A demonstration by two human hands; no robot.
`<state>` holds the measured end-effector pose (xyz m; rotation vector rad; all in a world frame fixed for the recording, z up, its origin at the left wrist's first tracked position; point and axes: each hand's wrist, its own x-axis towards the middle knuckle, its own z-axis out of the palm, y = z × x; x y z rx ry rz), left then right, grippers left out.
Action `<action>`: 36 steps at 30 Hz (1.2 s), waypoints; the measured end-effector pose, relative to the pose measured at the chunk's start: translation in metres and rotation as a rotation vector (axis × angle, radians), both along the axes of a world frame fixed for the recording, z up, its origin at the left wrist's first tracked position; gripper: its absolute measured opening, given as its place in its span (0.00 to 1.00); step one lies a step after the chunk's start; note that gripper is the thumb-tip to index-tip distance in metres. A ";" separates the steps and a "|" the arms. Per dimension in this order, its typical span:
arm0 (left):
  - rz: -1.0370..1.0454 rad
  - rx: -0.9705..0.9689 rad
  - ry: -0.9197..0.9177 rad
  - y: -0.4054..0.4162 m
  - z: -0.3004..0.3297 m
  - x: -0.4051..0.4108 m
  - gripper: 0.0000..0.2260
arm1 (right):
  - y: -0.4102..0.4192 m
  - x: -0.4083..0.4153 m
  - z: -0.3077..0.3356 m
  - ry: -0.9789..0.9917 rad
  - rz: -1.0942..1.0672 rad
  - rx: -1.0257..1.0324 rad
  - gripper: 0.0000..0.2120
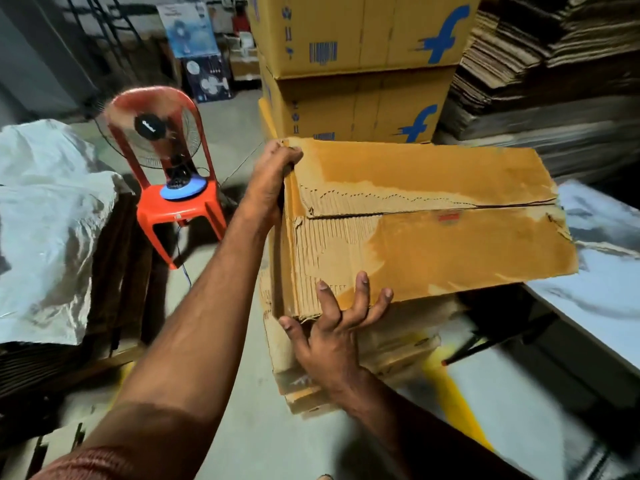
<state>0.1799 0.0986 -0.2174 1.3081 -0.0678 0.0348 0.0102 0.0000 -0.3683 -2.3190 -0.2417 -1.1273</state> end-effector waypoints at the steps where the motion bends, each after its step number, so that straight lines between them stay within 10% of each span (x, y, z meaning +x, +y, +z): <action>1: -0.013 -0.025 -0.033 -0.005 0.009 0.001 0.06 | -0.005 0.004 0.006 -0.037 -0.014 -0.001 0.31; 18: -0.233 -0.255 -0.108 -0.218 0.064 -0.017 0.03 | -0.237 0.000 0.086 -0.324 -0.309 -0.158 0.28; 36: -0.236 -0.236 0.156 -0.567 -0.008 -0.083 0.08 | -0.607 -0.105 0.044 0.046 -0.277 -0.008 0.29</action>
